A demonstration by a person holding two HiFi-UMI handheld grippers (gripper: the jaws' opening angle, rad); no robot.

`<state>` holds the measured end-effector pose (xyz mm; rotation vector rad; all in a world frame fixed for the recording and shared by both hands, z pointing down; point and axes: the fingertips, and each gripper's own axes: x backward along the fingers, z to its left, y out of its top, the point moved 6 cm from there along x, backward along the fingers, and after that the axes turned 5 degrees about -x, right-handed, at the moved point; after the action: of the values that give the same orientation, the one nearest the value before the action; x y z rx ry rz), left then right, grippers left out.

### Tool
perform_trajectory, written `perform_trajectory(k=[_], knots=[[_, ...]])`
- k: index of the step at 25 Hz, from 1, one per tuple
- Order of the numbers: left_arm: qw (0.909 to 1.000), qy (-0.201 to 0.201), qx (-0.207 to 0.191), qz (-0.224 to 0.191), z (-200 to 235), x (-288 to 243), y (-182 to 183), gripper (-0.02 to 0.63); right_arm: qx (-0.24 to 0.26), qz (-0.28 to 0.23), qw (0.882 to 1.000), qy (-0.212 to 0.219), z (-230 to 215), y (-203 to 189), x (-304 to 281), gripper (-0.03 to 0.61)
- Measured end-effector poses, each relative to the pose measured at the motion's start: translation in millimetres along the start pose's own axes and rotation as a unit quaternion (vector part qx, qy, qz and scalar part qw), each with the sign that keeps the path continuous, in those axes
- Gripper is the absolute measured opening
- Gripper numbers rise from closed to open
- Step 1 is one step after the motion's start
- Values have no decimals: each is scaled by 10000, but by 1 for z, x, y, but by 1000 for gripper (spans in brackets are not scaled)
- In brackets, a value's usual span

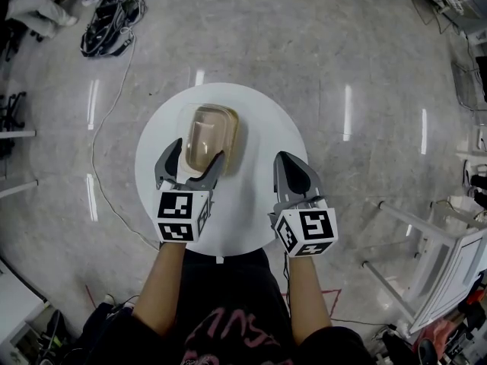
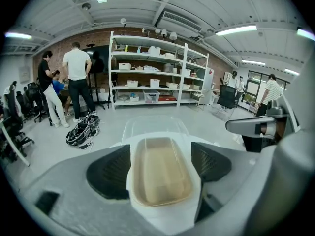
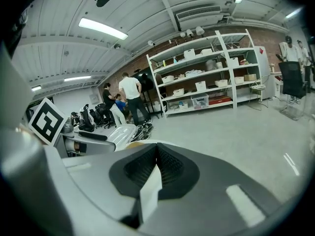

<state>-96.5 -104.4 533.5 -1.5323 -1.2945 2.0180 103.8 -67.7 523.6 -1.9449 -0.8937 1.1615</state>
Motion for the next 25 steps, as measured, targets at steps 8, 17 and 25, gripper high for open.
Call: perform_trajectory(k=[8,17,25], knots=[[9993,103,-23,-357,-4,22,21,383,103,-160,9997,125,11,14,10,8],[9956,195,-85,-909,-4,55,57,383,275,-454,9984,186,30,41,28,8],[9899,260,-182,-1385,-6,87,82,382,387,-772,9961,193,43,63,45,9]])
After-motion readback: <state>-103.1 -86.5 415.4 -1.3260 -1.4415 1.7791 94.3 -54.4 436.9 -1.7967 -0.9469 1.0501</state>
